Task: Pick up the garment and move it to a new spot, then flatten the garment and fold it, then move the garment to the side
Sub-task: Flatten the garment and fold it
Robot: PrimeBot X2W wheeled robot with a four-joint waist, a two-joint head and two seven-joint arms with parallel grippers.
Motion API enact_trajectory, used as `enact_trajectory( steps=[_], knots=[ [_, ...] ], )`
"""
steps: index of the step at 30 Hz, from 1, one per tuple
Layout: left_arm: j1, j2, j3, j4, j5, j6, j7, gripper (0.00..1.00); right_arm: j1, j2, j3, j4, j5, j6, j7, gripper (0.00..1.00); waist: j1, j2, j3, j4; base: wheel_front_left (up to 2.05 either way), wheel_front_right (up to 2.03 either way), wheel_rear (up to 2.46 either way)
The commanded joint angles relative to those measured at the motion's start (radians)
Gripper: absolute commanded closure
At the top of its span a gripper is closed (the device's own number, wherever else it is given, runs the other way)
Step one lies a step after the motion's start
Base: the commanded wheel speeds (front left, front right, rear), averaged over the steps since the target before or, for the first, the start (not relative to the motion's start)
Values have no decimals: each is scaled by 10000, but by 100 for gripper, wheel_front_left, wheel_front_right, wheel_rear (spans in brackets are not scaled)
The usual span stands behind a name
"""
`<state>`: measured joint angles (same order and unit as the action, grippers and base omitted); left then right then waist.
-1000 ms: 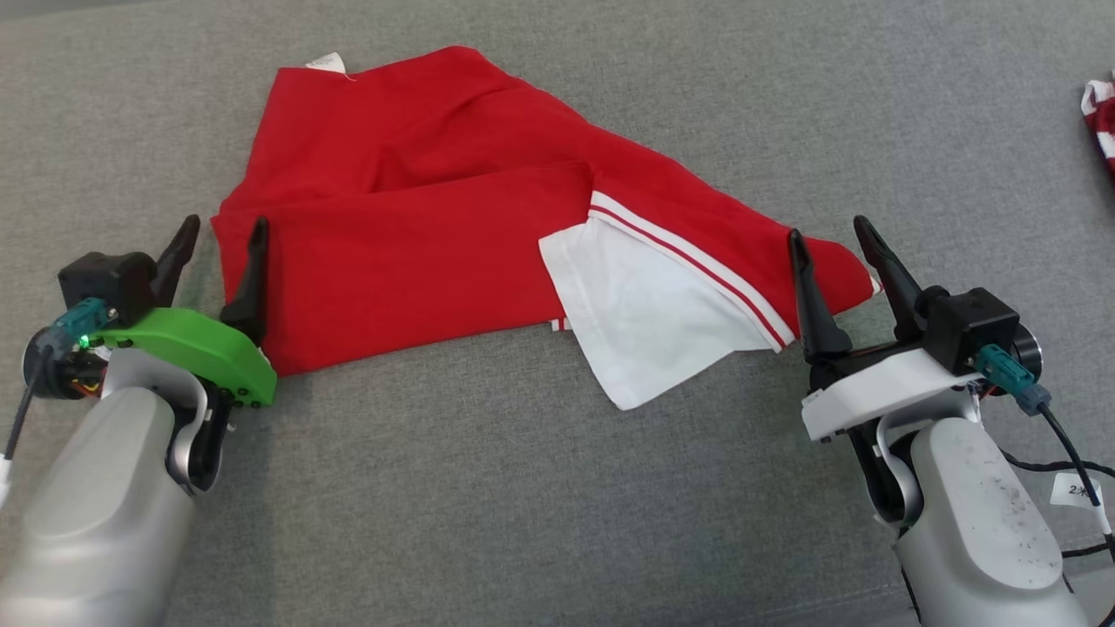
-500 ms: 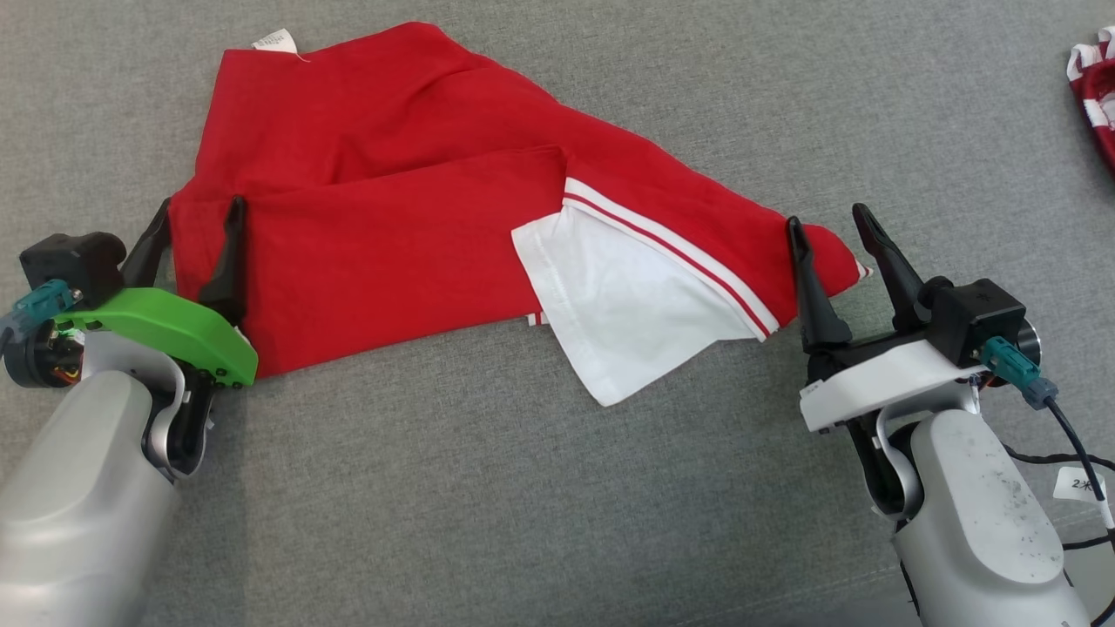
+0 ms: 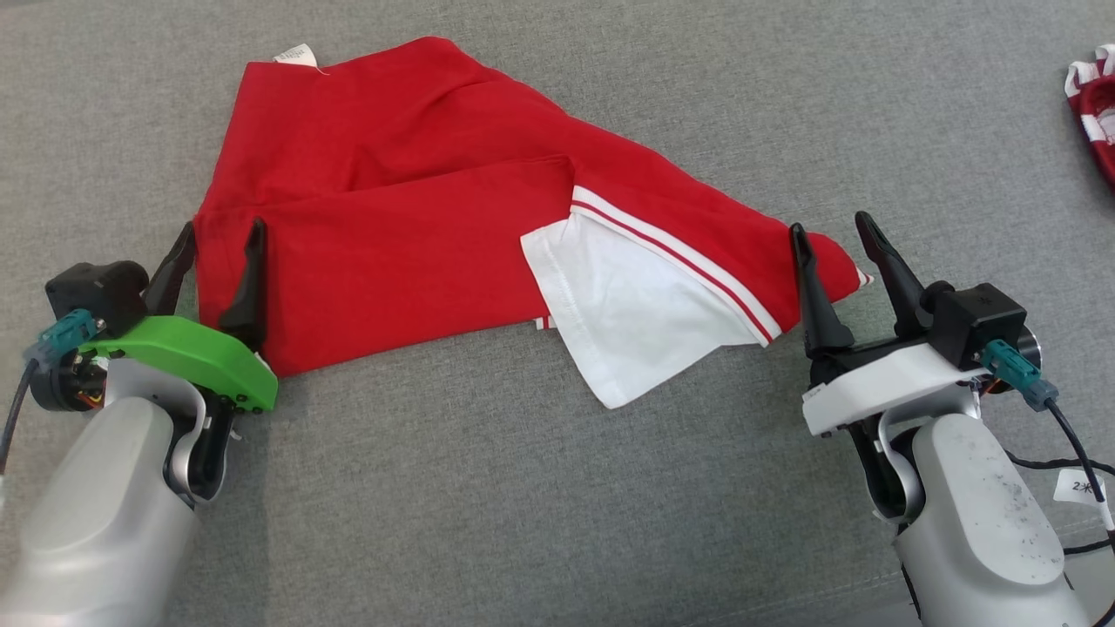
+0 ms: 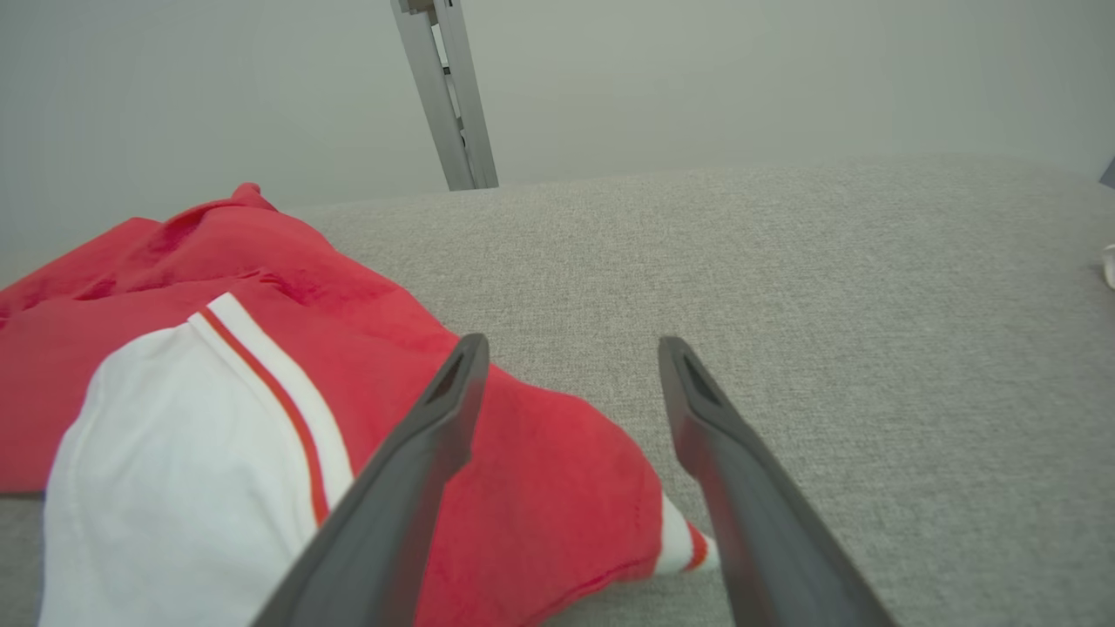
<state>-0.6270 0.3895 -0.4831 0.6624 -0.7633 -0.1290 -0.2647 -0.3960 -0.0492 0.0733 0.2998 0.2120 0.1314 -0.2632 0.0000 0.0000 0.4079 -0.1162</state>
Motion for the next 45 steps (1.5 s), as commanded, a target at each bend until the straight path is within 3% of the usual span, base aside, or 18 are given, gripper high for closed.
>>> enact_trajectory(
  steps=[1,3,5,6,18,25,30,31,32,33,45],
  knots=[
    [102,-8,61,10,90,-32,11,0,123,-32,-33,50,65,-17,-20,0,0,0,-35,3,0,0,0],
    [136,-39,95,-5,121,-32,12,5,126,-32,-36,87,75,-17,-20,0,0,0,-64,0,0,0,0],
    [185,-64,111,-32,178,-32,12,64,130,-32,-42,132,74,-17,-20,0,0,0,-107,-4,0,0,0],
    [186,-65,136,-95,243,-32,11,100,135,-32,-49,151,72,-17,-20,0,0,0,-128,-4,0,0,0],
    [810,-504,918,-740,1217,-32,8,100,592,-35,-406,598,-54,-17,-20,0,0,0,-1392,312,0,0,0],
    [2409,-1081,933,-1886,1876,-32,8,100,1212,-32,-735,937,19,-17,-19,0,0,0,-2568,755,0,0,0],
    [4165,-1301,654,-1838,1988,-32,9,100,1674,-34,-929,1101,216,-17,-19,0,0,0,-3161,1015,0,0,0],
    [4407,-1296,596,-1751,2006,-32,8,84,1742,-34,-948,1119,214,-17,-19,0,0,0,-3232,1044,0,0,0],
    [4660,-1282,590,-1640,1996,-32,6,51,1824,-34,-974,1135,236,-17,-19,0,0,0,-3306,1080,0,0,0],
    [4852,-1298,558,-1553,1962,-32,6,0,1881,-34,-990,1150,255,-17,-19,0,0,0,-3356,1111,0,0,0],
    [4739,-1672,1138,-1871,2124,-32,8,0,1826,-34,-894,1199,271,-17,-19,0,0,0,-3368,1283,0,0,0]
  ],
)
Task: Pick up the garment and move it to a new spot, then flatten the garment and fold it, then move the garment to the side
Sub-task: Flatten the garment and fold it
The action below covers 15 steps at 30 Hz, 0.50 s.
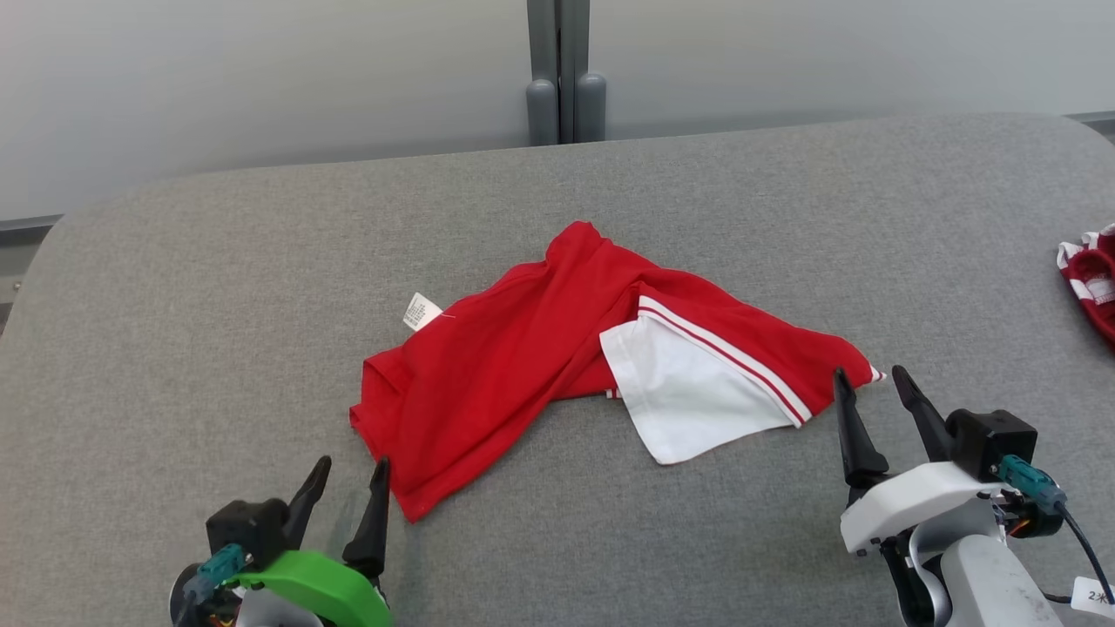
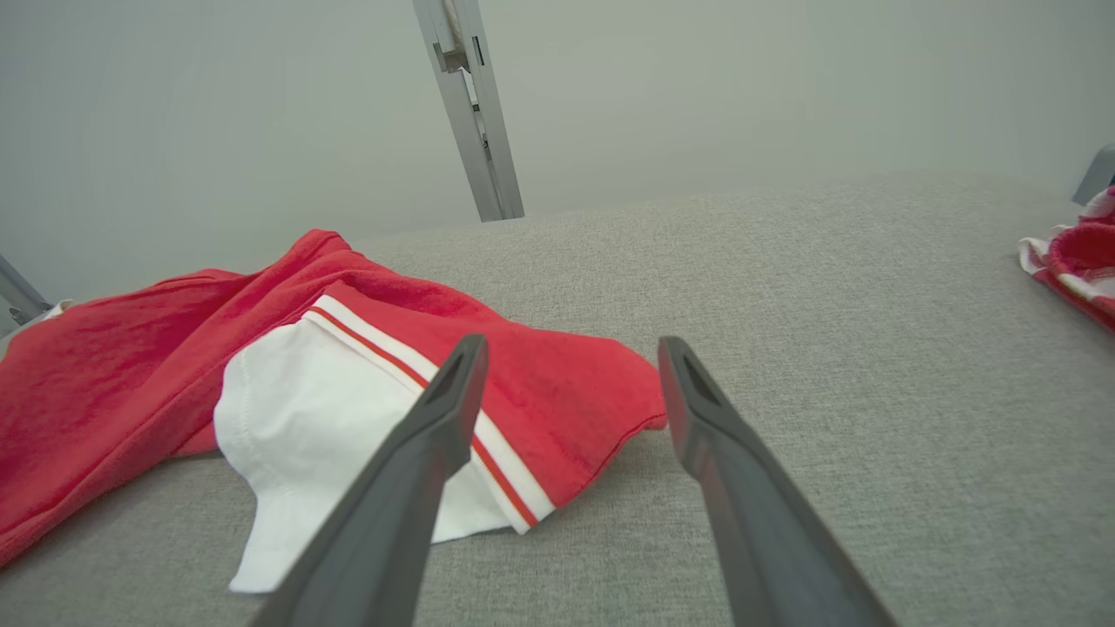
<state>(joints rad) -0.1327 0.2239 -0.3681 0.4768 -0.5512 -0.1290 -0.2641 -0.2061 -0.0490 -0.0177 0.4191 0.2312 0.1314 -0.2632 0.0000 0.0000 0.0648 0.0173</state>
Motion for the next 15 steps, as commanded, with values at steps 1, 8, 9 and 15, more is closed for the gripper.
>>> enact_trajectory(
  steps=[1,8,9,15],
  knots=[
    [-286,-12,-114,21,1,-32,2,0,-115,-35,41,3,76,-17,-19,0,0,0,104,-81,0,0,0],
    [-1159,98,-797,624,-347,-32,2,0,-380,-37,236,-107,-13,-17,-19,0,0,0,588,-458,0,0,0],
    [-1238,106,-754,660,-376,-32,2,0,-415,-35,268,-130,-20,-17,-19,0,0,0,658,-516,0,0,0],
    [-1499,171,-945,1178,-470,-32,2,0,-580,-34,359,-318,42,-17,-19,0,0,0,1064,-832,0,0,0]
  ],
)
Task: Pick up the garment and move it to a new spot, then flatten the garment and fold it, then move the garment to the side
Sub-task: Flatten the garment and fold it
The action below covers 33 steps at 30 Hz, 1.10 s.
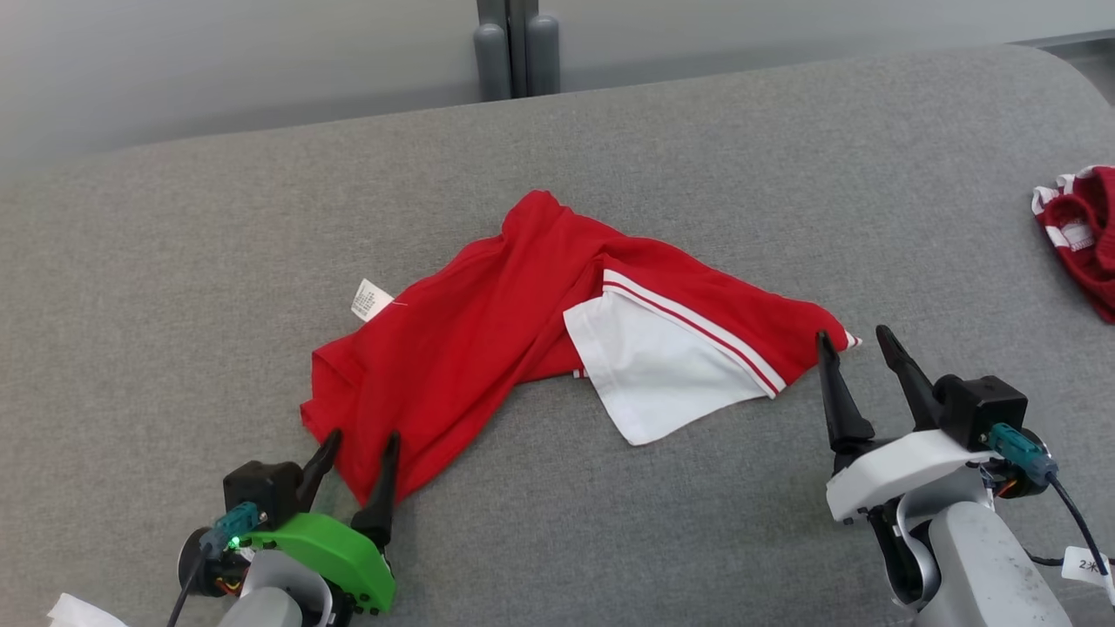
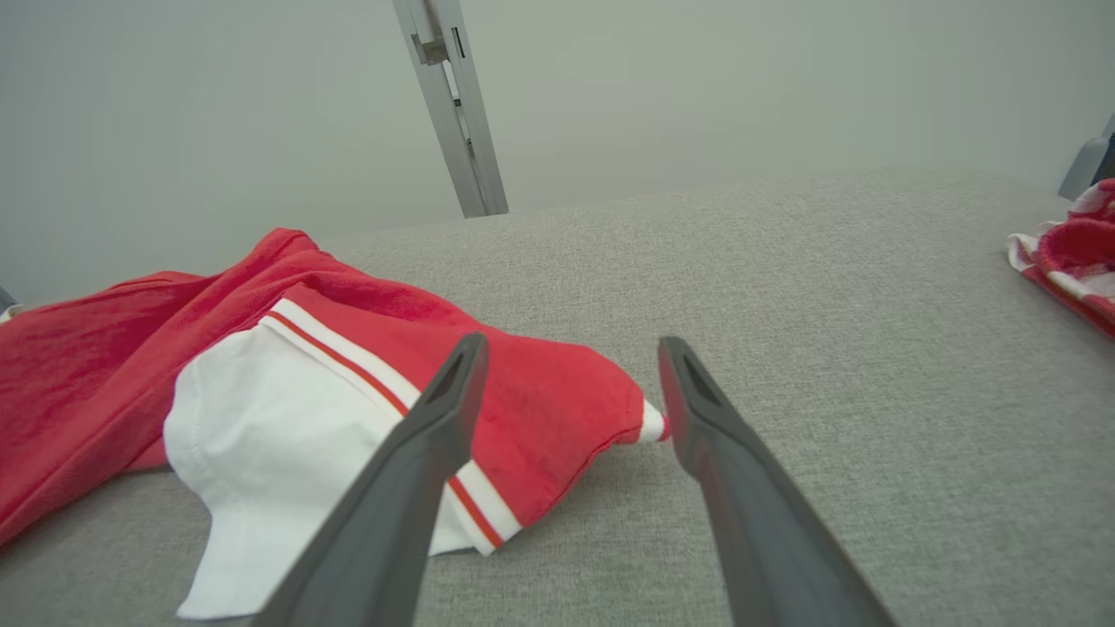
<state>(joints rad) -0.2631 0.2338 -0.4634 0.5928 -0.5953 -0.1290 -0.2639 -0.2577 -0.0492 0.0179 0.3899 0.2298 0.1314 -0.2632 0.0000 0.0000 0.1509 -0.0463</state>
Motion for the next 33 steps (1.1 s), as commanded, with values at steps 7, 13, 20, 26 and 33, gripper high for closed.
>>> enact_trajectory(
  steps=[7,13,20,26,33],
  knots=[
    [-410,41,-95,362,-159,-32,0,100,-88,-34,-47,-117,4,-17,-19,0,0,0,416,-312,0,0,0],
    [-767,354,1,-198,-145,-32,-1,100,-155,-34,-104,-151,69,-17,-19,0,0,0,448,-308,0,0,0],
    [-2672,1640,-189,-762,-51,-32,0,100,-435,-34,117,-296,273,-17,-19,0,0,0,847,-516,0,0,0],
    [-4781,2725,-519,188,-548,-29,0,100,-682,-34,431,-490,444,-17,-19,0,0,0,1482,-947,0,0,0],
    [-6095,3077,-601,2070,-1357,-19,-1,0,-856,-35,753,-605,656,-17,-19,0,0,0,1961,-1349,0,0,0]
  ],
)
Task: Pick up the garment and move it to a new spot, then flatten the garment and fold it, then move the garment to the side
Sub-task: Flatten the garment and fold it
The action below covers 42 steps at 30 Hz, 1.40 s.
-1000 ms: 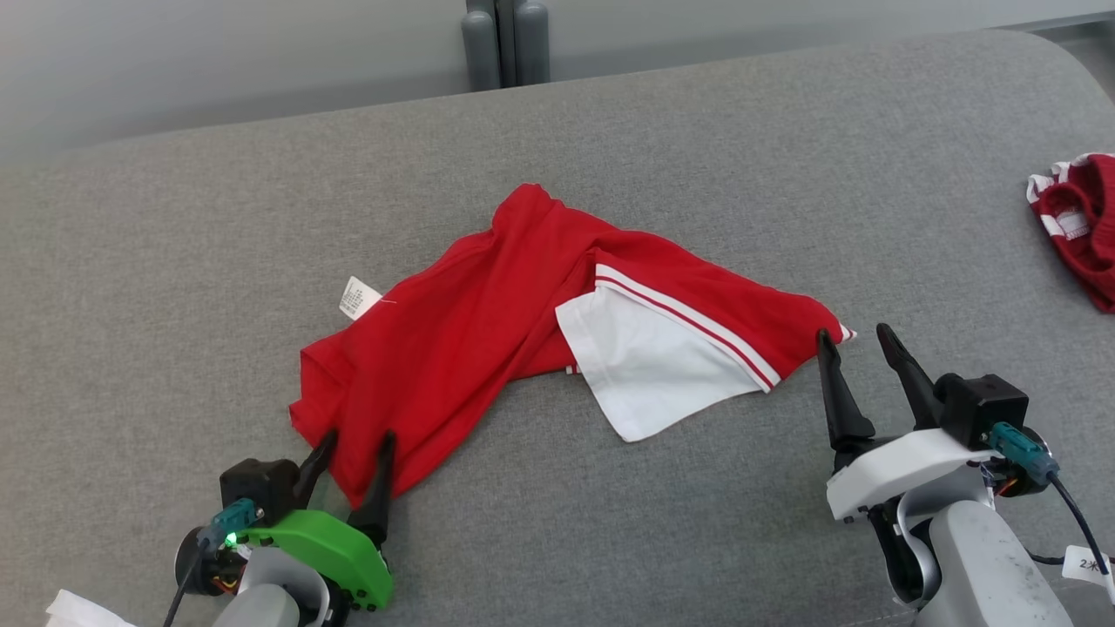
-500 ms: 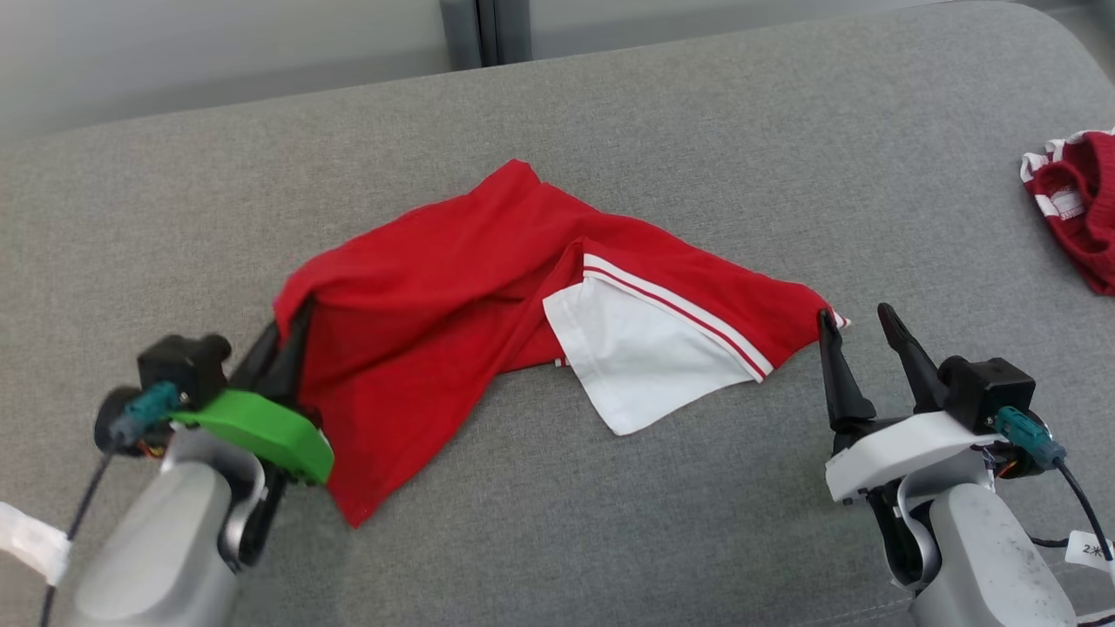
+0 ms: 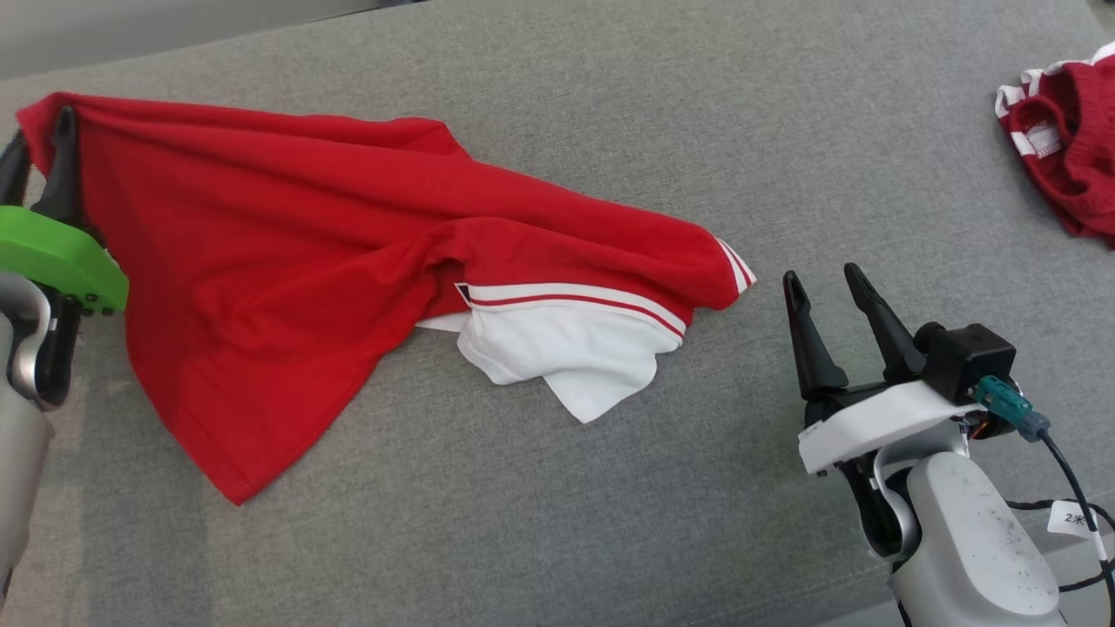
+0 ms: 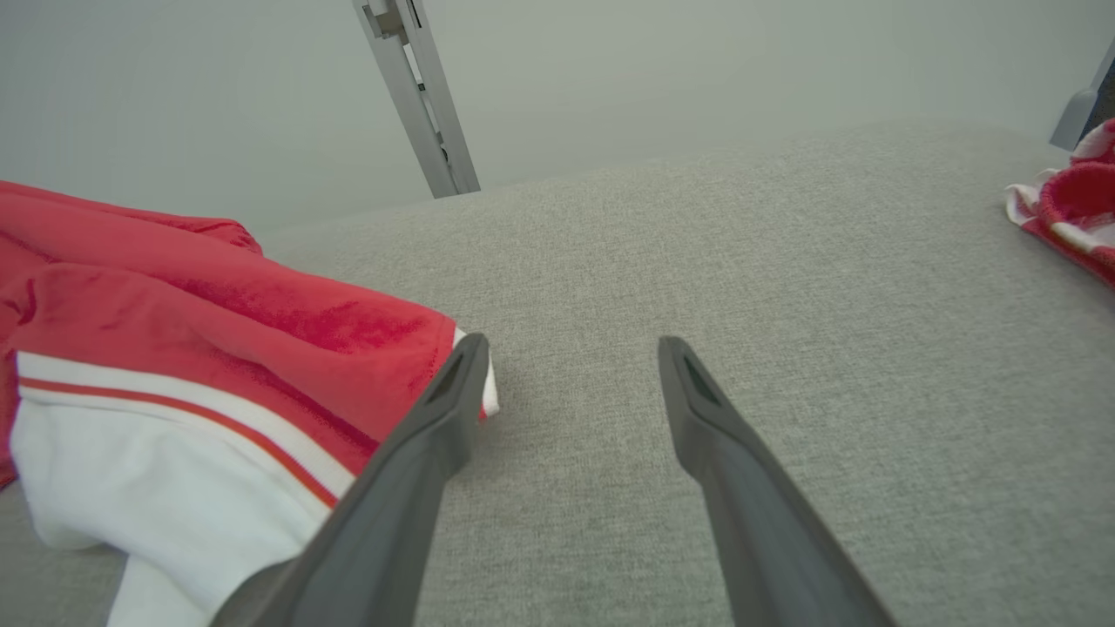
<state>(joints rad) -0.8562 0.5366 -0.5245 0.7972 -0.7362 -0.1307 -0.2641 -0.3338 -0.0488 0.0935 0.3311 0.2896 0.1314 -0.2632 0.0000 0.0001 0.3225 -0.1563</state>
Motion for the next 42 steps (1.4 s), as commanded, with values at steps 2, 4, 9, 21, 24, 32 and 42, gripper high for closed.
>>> enact_trajectory(
  steps=[2,4,9,21,24,32,42],
  knots=[
    [-293,17,274,273,120,-1,1,0,-83,-36,-3,-10,89,-17,-19,0,0,-1,243,-257,0,0,0],
    [-99,-79,617,356,387,-1,2,0,-36,-34,-12,6,102,-17,-19,0,0,-1,149,-196,0,0,0],
    [1043,-699,1902,-250,1294,101,2,0,126,-37,-98,108,-42,-17,-19,0,0,-1,-361,147,0,0,0],
    [5497,-3140,4606,-2420,3769,36,3,0,1062,-40,-319,636,-150,-17,-19,0,0,-1,-2159,977,0,0,0],
    [6427,-3731,5106,-2705,4321,4,1,0,1455,-39,-282,844,-264,-17,-19,0,0,-1,-2605,1043,0,0,0],
    [7914,-4528,5909,-3524,4978,-14,3,0,2095,-39,-221,998,-242,-17,-19,0,0,-1,-3075,1092,0,0,0],
    [8505,-4821,5846,-3933,4953,-18,3,0,2188,-37,-100,957,-256,-17,-19,0,0,-1,-3196,1228,0,0,0]
  ],
)
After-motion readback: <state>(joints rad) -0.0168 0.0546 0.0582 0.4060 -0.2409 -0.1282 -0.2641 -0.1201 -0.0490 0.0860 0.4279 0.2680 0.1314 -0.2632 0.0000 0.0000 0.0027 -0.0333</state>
